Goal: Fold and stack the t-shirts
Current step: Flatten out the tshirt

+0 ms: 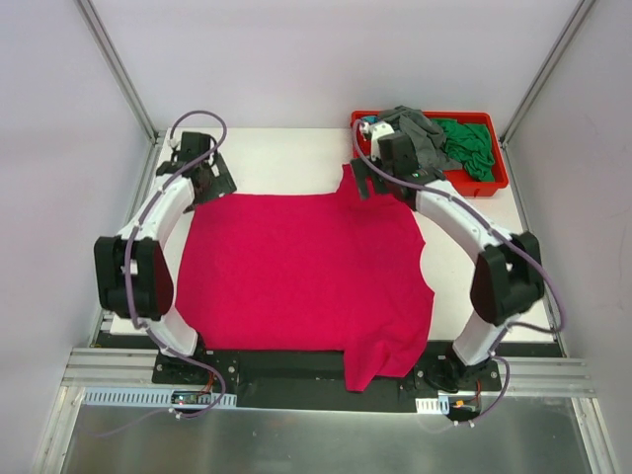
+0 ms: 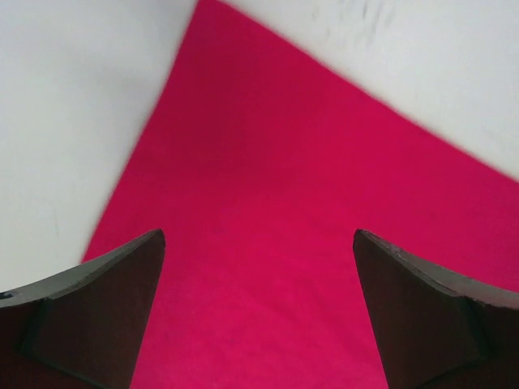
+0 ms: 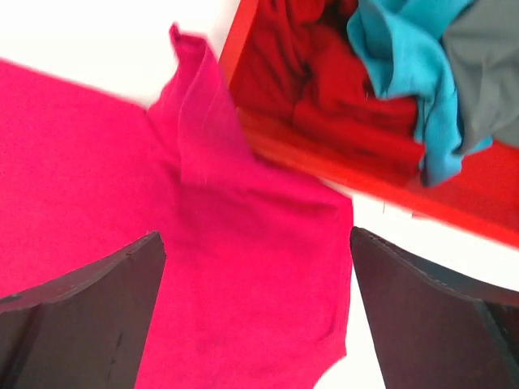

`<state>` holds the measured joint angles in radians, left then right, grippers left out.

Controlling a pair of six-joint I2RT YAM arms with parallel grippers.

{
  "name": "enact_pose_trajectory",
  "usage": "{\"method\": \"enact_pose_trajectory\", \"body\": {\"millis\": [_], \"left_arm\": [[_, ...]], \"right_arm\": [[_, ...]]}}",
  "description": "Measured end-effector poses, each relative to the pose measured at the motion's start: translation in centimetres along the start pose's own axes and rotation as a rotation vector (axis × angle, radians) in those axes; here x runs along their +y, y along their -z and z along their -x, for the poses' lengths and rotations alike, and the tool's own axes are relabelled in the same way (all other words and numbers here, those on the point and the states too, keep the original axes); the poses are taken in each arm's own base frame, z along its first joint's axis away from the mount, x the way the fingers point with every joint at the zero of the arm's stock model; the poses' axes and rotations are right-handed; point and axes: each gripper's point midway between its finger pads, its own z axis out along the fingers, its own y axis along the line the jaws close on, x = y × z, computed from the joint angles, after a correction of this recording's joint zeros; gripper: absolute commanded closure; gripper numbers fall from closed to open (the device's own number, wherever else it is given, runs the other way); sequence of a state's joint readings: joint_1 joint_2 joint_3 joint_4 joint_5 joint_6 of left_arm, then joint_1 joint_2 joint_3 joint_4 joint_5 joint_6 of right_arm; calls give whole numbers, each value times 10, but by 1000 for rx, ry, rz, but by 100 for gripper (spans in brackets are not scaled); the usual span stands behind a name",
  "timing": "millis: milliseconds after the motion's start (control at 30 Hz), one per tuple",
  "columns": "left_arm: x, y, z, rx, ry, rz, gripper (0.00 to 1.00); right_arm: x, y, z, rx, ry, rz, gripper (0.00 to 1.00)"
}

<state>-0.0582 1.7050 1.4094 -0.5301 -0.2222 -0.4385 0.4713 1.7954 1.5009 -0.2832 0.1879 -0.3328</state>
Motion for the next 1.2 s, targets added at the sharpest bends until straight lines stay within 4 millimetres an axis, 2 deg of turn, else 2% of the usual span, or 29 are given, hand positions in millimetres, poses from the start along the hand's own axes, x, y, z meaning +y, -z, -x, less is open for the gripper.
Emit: {"method": "enact_pose_trajectory", "body": {"millis": [67, 133, 200, 267, 333, 400, 533, 667, 733, 1100, 1200], "left_arm": [[-1, 12, -22, 22, 12, -40, 1], [1, 14, -49, 68, 17, -63, 1], [5, 8, -76, 127, 19, -65, 1], [12, 0, -101, 184, 25, -53, 1], [15, -2, -115, 223, 29, -49, 1], [13, -5, -116, 227, 37, -54, 1], [9, -12, -114, 217, 45, -64, 1], [10, -20, -119, 234, 42, -51, 1], [12, -23, -120, 237, 40, -40, 1], [22, -34, -120, 222, 37, 19, 1], [24, -37, -121, 227, 35, 28, 1]], "right_arm": [[4, 22, -12, -5, -13, 29, 9], [11, 28, -20, 1, -11, 61, 17], [22, 22, -27, 21, -1, 87, 23], [36, 7, -37, 72, 21, 111, 25], [50, -13, -46, 122, 44, 127, 28], [60, -31, -55, 166, 65, 130, 33], [72, -54, -73, 241, 95, 124, 34], [72, -69, -77, 278, 107, 109, 36], [70, -76, -77, 288, 108, 96, 40], [47, -89, -95, 361, 90, 55, 58], [43, -94, -94, 359, 77, 52, 59]]}}
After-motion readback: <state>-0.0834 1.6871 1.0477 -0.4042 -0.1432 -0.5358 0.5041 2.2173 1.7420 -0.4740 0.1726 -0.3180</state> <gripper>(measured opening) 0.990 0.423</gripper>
